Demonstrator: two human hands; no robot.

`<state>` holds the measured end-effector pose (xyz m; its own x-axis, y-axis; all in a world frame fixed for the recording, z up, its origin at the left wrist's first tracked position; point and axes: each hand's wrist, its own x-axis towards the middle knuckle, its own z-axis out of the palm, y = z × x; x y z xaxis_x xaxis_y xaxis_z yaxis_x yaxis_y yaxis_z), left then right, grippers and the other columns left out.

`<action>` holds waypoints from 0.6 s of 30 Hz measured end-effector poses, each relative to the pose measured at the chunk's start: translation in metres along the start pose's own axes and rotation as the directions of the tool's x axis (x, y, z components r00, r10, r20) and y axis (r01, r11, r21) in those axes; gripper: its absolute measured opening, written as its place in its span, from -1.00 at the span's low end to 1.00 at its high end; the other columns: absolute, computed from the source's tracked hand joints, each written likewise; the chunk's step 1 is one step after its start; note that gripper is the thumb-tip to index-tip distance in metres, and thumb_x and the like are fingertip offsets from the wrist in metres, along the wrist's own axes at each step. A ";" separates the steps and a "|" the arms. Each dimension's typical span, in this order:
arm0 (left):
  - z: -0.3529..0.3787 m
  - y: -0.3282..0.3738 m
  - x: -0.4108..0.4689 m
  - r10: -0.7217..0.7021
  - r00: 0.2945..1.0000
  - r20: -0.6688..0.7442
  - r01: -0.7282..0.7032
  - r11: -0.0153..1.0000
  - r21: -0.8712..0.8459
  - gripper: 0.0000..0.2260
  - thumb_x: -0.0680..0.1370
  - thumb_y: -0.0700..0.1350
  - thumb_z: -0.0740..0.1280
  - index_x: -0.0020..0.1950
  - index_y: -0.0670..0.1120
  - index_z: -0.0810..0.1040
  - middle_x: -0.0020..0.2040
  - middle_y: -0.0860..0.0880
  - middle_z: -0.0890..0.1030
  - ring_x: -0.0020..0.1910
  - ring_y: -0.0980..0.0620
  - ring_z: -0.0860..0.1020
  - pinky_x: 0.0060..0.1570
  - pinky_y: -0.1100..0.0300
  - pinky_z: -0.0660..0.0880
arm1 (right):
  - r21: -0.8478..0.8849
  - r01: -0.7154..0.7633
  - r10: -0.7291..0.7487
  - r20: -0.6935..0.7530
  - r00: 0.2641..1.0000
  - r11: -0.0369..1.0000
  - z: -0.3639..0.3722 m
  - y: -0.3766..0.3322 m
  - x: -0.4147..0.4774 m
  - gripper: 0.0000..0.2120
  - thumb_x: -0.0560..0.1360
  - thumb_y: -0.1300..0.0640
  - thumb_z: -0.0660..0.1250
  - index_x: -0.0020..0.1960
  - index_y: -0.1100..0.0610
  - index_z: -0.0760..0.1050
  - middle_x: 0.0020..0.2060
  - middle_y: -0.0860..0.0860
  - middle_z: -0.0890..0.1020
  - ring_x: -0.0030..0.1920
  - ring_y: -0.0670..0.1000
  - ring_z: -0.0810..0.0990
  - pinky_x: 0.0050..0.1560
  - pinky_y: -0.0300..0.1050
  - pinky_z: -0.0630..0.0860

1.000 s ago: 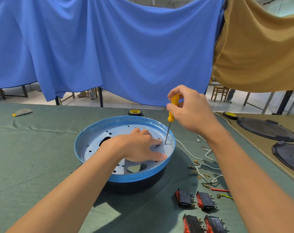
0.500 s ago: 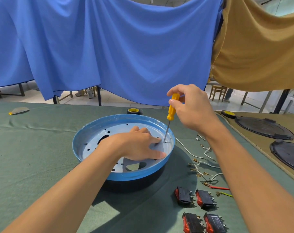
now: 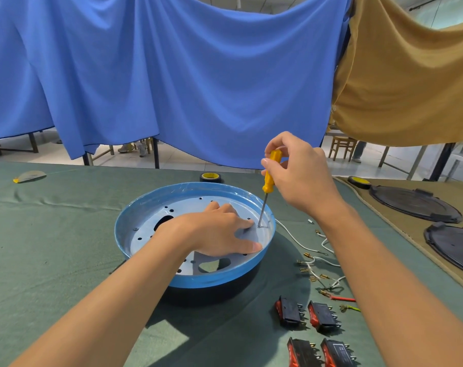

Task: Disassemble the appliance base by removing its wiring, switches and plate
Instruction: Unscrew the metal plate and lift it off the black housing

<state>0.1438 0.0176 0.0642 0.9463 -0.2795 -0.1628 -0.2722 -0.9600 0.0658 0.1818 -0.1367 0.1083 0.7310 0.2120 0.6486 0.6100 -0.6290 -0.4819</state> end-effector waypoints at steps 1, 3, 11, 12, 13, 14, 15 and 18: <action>0.000 0.000 0.000 -0.002 1.000 0.000 0.002 1.000 0.000 -0.42 0.55 0.34 0.05 0.54 0.17 0.15 0.46 0.00 0.24 0.40 -0.07 0.15 0.31 -0.04 0.19 | -0.001 -0.007 0.007 0.018 1.000 1.000 0.000 0.000 0.000 -0.89 0.57 0.11 0.30 0.03 -0.01 0.37 -0.05 0.06 0.60 0.02 0.16 0.60 0.02 0.06 0.56; 0.000 0.000 0.000 0.000 1.000 -0.002 0.000 1.000 0.002 -0.42 0.55 0.34 0.05 0.54 0.17 0.15 0.46 0.00 0.24 0.40 -0.08 0.16 0.30 -0.03 0.19 | -0.001 -0.017 0.017 0.059 0.998 1.000 0.001 0.000 0.001 -0.89 0.59 0.14 0.25 0.09 0.05 0.35 0.00 0.10 0.59 0.04 0.14 0.60 0.02 0.09 0.57; 0.001 -0.002 0.002 0.001 1.000 0.000 -0.001 1.000 0.008 -0.40 0.55 0.35 0.05 0.55 0.17 0.14 0.46 0.00 0.24 0.39 -0.09 0.17 0.31 -0.05 0.20 | -0.166 0.005 -0.002 0.018 1.000 0.986 -0.008 0.001 0.006 -0.80 0.55 0.24 0.28 0.12 0.23 0.61 -0.12 0.13 0.51 0.02 0.12 0.49 -0.09 -0.19 0.28; 0.001 -0.002 0.002 0.001 1.000 0.001 -0.001 1.000 0.011 -0.40 0.55 0.35 0.05 0.55 0.17 0.13 0.46 0.00 0.24 0.39 -0.08 0.17 0.31 -0.05 0.20 | -0.189 0.009 -0.003 0.032 0.999 0.982 -0.010 0.002 0.006 -0.80 0.53 0.27 0.27 0.09 0.30 0.59 -0.13 0.21 0.55 0.01 0.19 0.51 -0.06 -0.13 0.34; 0.001 -0.002 0.002 0.001 1.000 0.003 -0.001 1.000 0.014 -0.40 0.55 0.35 0.05 0.55 0.17 0.13 0.46 0.00 0.24 0.39 -0.08 0.17 0.31 -0.05 0.19 | -0.196 0.019 -0.009 0.053 0.999 0.980 -0.012 0.002 0.006 -0.79 0.51 0.32 0.25 0.09 0.37 0.55 -0.09 0.29 0.58 0.00 0.24 0.51 0.01 -0.01 0.40; 0.001 -0.002 0.002 0.000 1.000 0.004 0.000 1.000 0.017 -0.40 0.55 0.35 0.04 0.55 0.17 0.13 0.47 0.00 0.23 0.40 -0.08 0.16 0.32 -0.06 0.19 | -0.190 0.028 -0.015 0.073 0.997 0.981 -0.013 0.002 0.006 -0.78 0.49 0.35 0.23 0.09 0.39 0.53 -0.04 0.32 0.59 -0.01 0.27 0.51 0.05 0.10 0.43; 0.001 -0.001 0.002 -0.002 1.000 0.005 0.002 1.000 0.017 -0.40 0.55 0.35 0.04 0.55 0.17 0.12 0.47 0.00 0.22 0.40 -0.08 0.16 0.32 -0.06 0.19 | -0.175 0.032 -0.017 0.086 0.996 0.984 -0.014 0.001 0.006 -0.76 0.49 0.37 0.21 0.11 0.38 0.53 -0.02 0.30 0.61 -0.01 0.26 0.53 0.07 0.14 0.45; 0.001 -0.001 0.001 -0.007 1.000 0.005 0.007 1.000 0.010 -0.40 0.55 0.35 0.05 0.55 0.17 0.13 0.48 0.01 0.21 0.42 -0.08 0.14 0.32 -0.05 0.18 | -0.115 0.012 -0.003 0.078 0.997 0.993 -0.013 0.000 0.005 -0.74 0.52 0.29 0.23 0.15 0.20 0.58 -0.04 0.15 0.66 0.03 0.18 0.56 0.12 0.09 0.48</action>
<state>0.1449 0.0181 0.0635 0.9472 -0.2727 -0.1686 -0.2672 -0.9621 0.0549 0.1811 -0.1450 0.1187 0.7508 0.2719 0.6020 0.5796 -0.7083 -0.4030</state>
